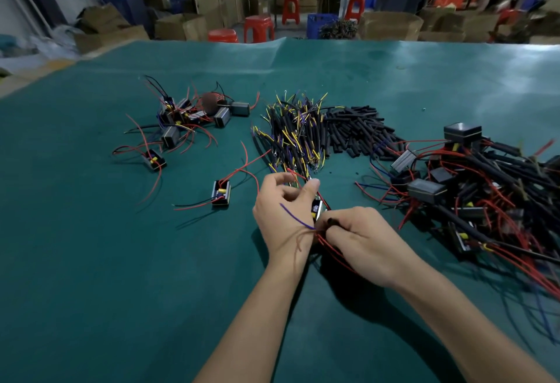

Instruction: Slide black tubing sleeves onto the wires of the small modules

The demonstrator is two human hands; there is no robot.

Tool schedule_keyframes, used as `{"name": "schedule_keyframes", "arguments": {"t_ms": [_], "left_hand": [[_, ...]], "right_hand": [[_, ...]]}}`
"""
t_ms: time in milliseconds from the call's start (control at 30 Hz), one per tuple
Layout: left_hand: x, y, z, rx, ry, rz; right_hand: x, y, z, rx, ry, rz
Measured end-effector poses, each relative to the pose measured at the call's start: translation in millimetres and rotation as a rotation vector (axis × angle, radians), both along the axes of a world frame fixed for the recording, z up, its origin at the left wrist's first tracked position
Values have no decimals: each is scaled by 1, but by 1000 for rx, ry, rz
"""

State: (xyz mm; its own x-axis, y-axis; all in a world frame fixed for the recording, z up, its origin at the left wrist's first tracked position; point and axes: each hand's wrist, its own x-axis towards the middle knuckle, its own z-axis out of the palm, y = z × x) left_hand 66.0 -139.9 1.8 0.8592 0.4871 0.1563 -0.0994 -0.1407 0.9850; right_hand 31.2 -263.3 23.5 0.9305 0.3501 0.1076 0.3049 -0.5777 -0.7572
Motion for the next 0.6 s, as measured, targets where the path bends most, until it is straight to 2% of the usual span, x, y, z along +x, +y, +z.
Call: {"name": "schedule_keyframes", "arguments": {"t_ms": [133, 300, 367, 467, 600], "left_hand": [[-1, -4, -3, 1, -42, 19], [-5, -8, -8, 28, -103, -27], [-6, -9, -9, 80, -123, -19], [-5, -8, -13, 85, -134, -44], [-5, -8, -12, 194, -153, -58]], "right_hand": [[0, 0, 0, 16, 3, 11], [8, -10, 1, 379, -7, -194], [13, -17, 2, 461, -58, -297], [17, -22, 2, 578, -5, -324], [20, -26, 3, 564, 4, -362]]}}
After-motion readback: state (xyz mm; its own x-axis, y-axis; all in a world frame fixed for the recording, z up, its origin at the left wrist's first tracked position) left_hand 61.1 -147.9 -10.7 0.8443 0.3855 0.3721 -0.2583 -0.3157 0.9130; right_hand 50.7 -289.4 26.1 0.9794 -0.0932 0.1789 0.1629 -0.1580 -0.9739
